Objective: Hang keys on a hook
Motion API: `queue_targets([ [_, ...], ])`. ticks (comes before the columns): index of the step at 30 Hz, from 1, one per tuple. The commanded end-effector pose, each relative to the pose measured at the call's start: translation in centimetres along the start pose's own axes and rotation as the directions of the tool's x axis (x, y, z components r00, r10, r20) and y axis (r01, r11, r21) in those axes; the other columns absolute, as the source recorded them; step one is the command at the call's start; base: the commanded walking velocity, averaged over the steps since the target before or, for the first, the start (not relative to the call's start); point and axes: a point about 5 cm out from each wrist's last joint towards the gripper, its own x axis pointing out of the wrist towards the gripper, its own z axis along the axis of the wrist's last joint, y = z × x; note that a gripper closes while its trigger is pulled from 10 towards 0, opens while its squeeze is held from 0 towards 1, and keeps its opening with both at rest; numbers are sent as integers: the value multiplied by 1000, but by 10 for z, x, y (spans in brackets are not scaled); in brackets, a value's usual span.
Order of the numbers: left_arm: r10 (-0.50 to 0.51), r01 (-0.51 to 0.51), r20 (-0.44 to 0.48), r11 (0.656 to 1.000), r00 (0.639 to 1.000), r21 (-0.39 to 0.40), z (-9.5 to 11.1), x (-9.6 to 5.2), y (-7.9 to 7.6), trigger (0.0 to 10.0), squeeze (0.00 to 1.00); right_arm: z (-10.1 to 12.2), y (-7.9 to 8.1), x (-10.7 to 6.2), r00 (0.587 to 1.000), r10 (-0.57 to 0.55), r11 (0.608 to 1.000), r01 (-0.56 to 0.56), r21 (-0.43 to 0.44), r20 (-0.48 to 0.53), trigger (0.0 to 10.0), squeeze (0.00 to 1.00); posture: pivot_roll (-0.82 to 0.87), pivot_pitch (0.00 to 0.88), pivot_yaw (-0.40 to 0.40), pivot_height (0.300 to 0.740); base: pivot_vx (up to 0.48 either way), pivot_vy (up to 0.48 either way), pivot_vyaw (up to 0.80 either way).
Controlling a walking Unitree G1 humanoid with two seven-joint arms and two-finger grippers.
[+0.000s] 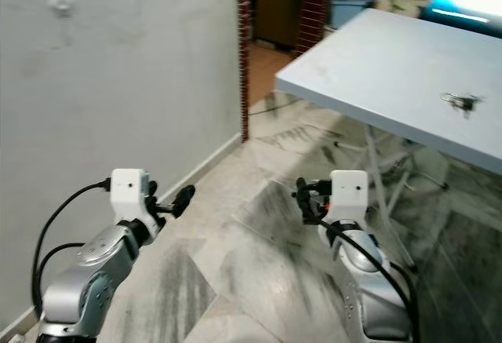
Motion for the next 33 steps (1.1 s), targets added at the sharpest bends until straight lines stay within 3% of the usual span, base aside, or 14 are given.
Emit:
queue_targets([
  [1,25,-25,-3,1000,1000,-5,1,-2,6,10000,0,8,5,0,999,25,1000,-25,11,22,10000,0,-53,69,15,740,0,0,-750],
  [10,24,-24,-10,1000,1000,-8,0,-2,6,10000,0,7,7,1,999,35,999,-35,9,18,10000,0,-55,71,15,740,0,0,-754],
  [21,27,-28,-14,1000,1000,-9,0,-2,6,10000,0,12,7,1,998,34,999,-34,5,51,10000,0,-56,72,13,740,0,-46,0],
  [25,28,-28,-14,1000,1000,-10,0,-2,6,10000,0,20,6,-1,991,31,994,-16,-113,127,10000,0,-56,72,13,740,0,-267,0],
  [33,32,-32,-14,999,999,-10,-1,-4,7,10000,0,20,1,-1,990,5,988,17,-152,141,10000,0,-46,76,7,740,0,-274,0],
])
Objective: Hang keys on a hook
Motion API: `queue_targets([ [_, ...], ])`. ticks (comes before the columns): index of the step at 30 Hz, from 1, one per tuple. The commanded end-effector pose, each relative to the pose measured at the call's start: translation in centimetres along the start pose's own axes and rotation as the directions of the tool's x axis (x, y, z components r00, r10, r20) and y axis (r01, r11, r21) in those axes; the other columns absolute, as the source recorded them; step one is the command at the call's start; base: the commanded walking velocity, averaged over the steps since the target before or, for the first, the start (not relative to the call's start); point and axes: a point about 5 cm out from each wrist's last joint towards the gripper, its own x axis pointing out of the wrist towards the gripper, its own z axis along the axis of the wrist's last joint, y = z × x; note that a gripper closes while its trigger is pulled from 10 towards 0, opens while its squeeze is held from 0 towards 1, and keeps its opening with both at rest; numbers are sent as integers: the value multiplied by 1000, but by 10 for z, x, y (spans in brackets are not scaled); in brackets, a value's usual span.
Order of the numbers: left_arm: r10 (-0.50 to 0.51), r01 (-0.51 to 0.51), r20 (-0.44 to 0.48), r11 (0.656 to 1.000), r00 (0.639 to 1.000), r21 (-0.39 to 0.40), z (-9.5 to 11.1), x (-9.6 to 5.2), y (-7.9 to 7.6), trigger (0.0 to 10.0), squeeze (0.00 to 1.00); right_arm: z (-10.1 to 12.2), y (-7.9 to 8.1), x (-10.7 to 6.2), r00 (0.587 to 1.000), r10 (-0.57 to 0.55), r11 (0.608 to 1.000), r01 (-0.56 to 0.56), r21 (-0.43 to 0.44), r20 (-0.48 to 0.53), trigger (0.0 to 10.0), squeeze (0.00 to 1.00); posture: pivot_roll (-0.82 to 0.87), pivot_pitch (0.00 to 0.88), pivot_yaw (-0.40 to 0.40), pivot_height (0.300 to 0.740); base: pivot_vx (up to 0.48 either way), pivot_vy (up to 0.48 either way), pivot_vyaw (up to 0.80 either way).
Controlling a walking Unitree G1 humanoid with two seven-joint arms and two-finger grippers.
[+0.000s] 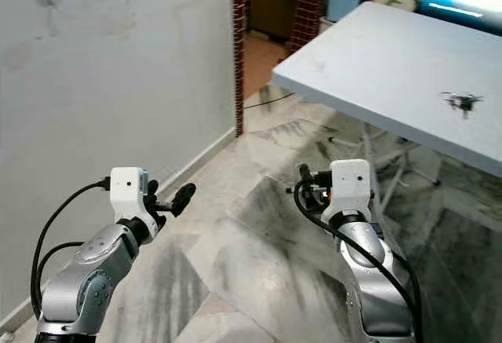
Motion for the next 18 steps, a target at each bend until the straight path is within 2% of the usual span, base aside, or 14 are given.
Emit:
queue_targets([
  [1,9,-9,-2,1000,1000,1,0,-2,1,10000,0,2,-2,0,1000,-2,1000,2,-21,18,10000,0,-46,76,7,740,0,-315,0],
  [4,9,-9,-1,1000,1000,3,0,-2,1,10000,0,2,-2,0,1000,-6,999,7,-34,25,10000,0,-44,74,5,740,0,-330,0],
  [7,9,-9,-2,1000,1000,6,1,-2,1,10000,0,7,-2,1,998,-12,996,17,-82,59,10000,0,-44,74,5,740,0,-345,0],
  [18,8,-8,1,1000,1000,7,2,0,1,10000,0,9,-2,2,997,-18,996,25,-89,74,10000,0,-45,63,6,740,0,-346,0],
])
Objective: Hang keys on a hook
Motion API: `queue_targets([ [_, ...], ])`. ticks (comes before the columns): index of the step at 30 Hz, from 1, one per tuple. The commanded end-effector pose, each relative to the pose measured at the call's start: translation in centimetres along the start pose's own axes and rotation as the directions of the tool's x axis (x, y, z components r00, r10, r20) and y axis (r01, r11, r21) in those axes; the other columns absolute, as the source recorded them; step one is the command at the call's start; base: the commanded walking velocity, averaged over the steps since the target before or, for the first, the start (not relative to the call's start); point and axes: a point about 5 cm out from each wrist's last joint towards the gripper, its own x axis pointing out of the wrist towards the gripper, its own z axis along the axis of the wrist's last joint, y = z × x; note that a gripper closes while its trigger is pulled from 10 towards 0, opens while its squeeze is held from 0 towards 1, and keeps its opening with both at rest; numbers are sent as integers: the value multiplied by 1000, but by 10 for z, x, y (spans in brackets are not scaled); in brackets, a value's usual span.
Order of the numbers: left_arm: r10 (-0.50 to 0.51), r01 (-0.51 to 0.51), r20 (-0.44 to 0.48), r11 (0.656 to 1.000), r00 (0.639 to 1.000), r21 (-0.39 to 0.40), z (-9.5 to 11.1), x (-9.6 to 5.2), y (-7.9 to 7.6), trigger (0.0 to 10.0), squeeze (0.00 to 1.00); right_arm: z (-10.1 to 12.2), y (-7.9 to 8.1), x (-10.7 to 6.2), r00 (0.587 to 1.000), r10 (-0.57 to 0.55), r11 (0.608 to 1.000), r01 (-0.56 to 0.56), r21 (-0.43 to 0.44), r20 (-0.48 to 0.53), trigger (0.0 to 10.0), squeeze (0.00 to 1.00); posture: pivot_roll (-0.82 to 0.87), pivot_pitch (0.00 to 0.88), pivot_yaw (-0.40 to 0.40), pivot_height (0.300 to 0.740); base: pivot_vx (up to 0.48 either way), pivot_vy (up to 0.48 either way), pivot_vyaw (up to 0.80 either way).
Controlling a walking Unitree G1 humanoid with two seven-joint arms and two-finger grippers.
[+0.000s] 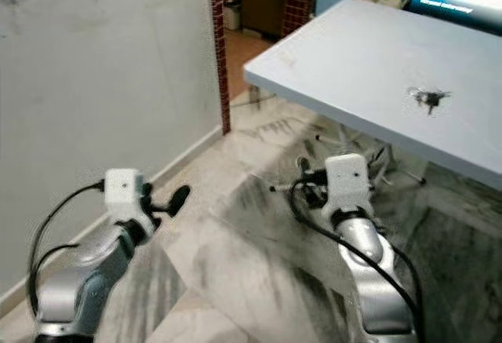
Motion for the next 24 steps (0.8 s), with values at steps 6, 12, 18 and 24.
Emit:
queue_targets([
  [6,32,-32,-3,999,999,14,1,-3,11,10000,0,9,3,3,999,-8,1000,8,3,32,10000,0,-48,61,7,740,0,-347,0],
  [12,39,-39,16,999,999,-3,4,-2,12,10000,0,8,4,5,999,-14,1000,15,-2,47,10000,0,-47,61,9,740,0,-51,0],
  [18,50,-50,31,999,998,-3,8,-2,16,10000,0,4,3,5,999,-44,999,44,5,8,10000,0,-46,61,12,740,0,0,0],
  [24,60,-59,39,998,997,-10,11,-1,18,10000,0,5,5,4,1000,-22,1000,22,14,7,10000,0,-48,64,13,740,0,0,0],
])
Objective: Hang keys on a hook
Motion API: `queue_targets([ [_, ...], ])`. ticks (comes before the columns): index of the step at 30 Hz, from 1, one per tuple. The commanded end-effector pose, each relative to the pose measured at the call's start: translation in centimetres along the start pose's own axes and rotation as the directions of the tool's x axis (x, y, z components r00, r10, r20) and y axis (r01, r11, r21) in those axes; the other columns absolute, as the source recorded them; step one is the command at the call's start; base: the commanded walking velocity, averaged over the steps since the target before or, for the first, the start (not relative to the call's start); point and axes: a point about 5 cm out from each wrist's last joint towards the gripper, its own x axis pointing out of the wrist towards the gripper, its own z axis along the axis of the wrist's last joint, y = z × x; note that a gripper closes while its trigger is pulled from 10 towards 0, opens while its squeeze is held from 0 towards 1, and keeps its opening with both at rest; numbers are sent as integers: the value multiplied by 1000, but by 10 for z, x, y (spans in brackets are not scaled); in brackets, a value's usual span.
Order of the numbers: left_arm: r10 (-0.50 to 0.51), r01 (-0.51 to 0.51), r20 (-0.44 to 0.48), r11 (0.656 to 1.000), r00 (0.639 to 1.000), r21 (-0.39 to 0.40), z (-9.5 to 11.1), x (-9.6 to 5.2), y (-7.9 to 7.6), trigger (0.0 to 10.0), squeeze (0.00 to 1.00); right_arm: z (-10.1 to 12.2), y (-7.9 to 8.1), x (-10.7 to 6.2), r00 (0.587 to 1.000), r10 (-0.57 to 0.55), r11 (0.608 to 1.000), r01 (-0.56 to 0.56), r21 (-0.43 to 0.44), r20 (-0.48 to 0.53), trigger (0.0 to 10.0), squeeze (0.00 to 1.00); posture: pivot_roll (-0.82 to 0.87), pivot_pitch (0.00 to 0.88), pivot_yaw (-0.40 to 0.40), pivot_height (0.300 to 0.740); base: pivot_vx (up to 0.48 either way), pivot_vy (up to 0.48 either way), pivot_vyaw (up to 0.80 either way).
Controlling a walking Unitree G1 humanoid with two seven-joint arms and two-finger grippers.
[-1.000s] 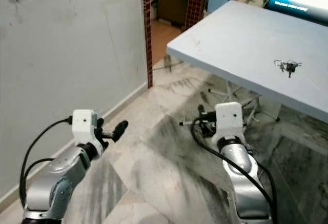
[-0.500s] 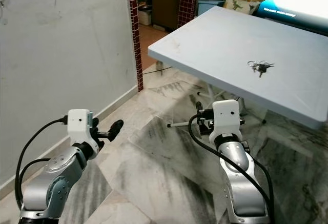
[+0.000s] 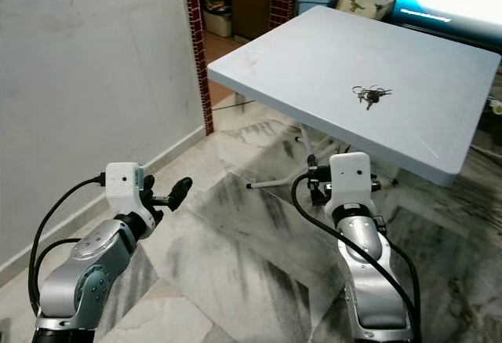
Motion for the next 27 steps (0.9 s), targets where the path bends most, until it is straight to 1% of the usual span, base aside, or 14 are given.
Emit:
queue_targets([
  [1,13,-13,4,1000,1000,0,2,1,4,10000,0,3,0,0,1000,2,1000,-2,12,12,10000,0,-48,64,13,740,0,0,0],
  [10,9,-9,2,1000,1000,-5,1,1,4,10000,0,3,-1,-1,1000,8,1000,-8,15,14,10000,0,-51,66,13,740,0,0,0],
  [15,8,-8,-5,1000,1000,1,0,1,4,10000,0,2,0,-1,1000,6,1000,-6,22,-3,10000,0,-52,66,15,740,0,0,0],
  [27,-18,18,-8,1000,1000,5,-2,0,3,10000,0,1,0,-1,1000,5,1000,-4,16,-13,10000,0,-57,69,16,740,0,0,-785],
])
